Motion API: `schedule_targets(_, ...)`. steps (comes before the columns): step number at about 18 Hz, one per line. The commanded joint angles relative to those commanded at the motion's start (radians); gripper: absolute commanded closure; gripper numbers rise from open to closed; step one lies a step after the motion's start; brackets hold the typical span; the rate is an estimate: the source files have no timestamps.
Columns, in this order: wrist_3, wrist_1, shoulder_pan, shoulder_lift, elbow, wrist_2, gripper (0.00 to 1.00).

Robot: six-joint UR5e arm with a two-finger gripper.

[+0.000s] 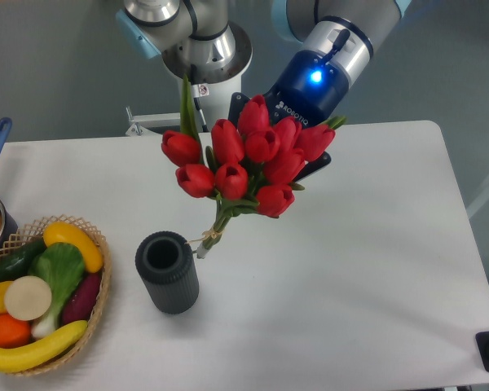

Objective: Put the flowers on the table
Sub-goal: 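Carry the red tulip bouquet with the gripper away from the black vase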

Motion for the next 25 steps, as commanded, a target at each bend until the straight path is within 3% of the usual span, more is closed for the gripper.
schedule_targets(12, 0.058, -0.002, 0.089, 0.029, -0.043, 0.018, 0.62)
schedule_targets(25, 0.089, -0.005, 0.087, 0.055, -0.023, 0.282, 0.63)
